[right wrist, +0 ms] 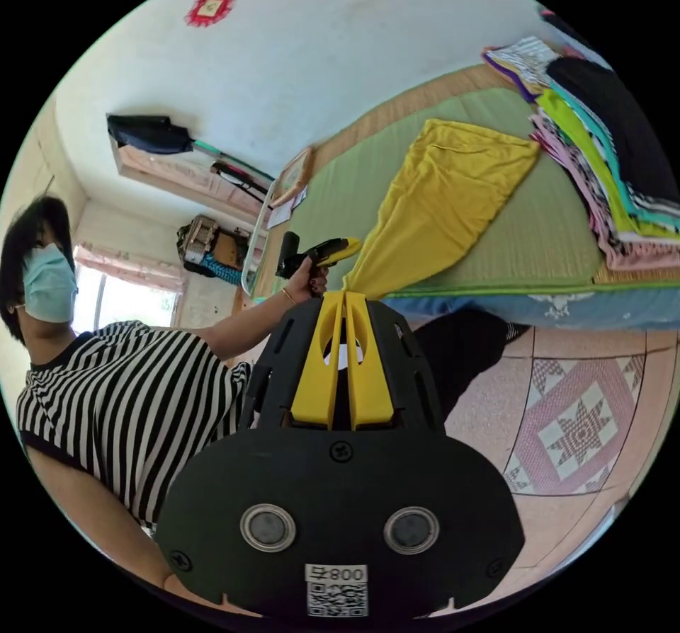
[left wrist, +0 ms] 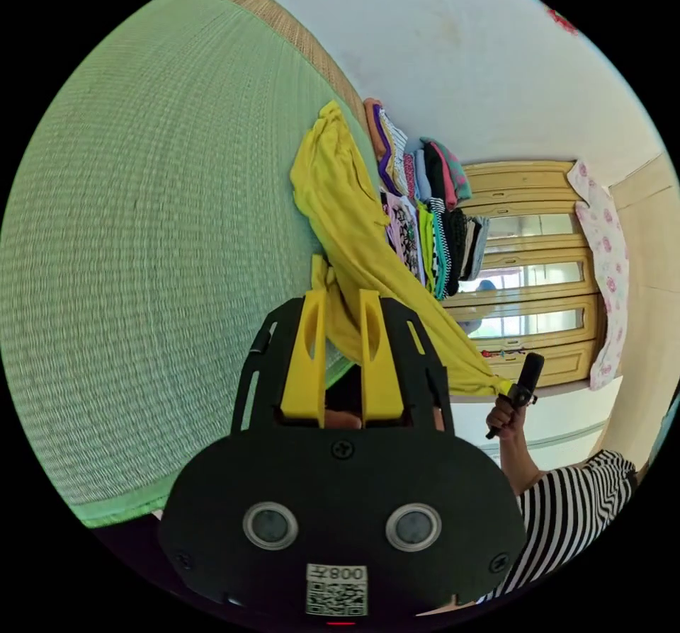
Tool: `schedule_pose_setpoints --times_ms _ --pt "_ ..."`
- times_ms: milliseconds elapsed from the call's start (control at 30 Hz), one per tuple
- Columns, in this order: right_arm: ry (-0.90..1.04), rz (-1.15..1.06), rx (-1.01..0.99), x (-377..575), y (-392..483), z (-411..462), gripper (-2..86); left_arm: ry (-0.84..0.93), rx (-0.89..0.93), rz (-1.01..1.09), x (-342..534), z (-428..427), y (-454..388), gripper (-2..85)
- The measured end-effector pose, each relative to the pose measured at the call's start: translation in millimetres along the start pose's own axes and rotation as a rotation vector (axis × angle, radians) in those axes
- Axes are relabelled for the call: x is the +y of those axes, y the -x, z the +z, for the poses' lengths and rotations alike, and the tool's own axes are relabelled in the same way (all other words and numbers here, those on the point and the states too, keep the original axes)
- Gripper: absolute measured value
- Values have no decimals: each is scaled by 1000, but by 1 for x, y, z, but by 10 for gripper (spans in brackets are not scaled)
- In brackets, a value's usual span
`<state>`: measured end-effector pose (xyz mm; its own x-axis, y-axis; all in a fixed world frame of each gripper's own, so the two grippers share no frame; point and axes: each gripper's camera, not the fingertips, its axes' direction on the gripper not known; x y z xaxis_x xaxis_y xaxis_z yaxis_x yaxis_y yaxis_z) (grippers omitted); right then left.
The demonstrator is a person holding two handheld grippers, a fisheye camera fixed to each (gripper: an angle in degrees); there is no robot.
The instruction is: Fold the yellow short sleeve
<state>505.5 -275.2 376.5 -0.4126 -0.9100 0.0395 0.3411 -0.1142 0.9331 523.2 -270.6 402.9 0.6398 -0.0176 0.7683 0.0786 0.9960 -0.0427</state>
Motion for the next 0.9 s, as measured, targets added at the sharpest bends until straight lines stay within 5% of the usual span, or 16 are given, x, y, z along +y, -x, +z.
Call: schedule_pose_setpoints --times_ms 533,733,900 --pt "-68 292 136 32 -43 -45 5 67 45 -42 -80 115 7 27" --pt "-226 149 217 6 15 -55 30 38 53 61 -69 104 -21 23" --pt "-43 -201 290 -64 110 44 69 27 94 114 -67 100 -48 22"
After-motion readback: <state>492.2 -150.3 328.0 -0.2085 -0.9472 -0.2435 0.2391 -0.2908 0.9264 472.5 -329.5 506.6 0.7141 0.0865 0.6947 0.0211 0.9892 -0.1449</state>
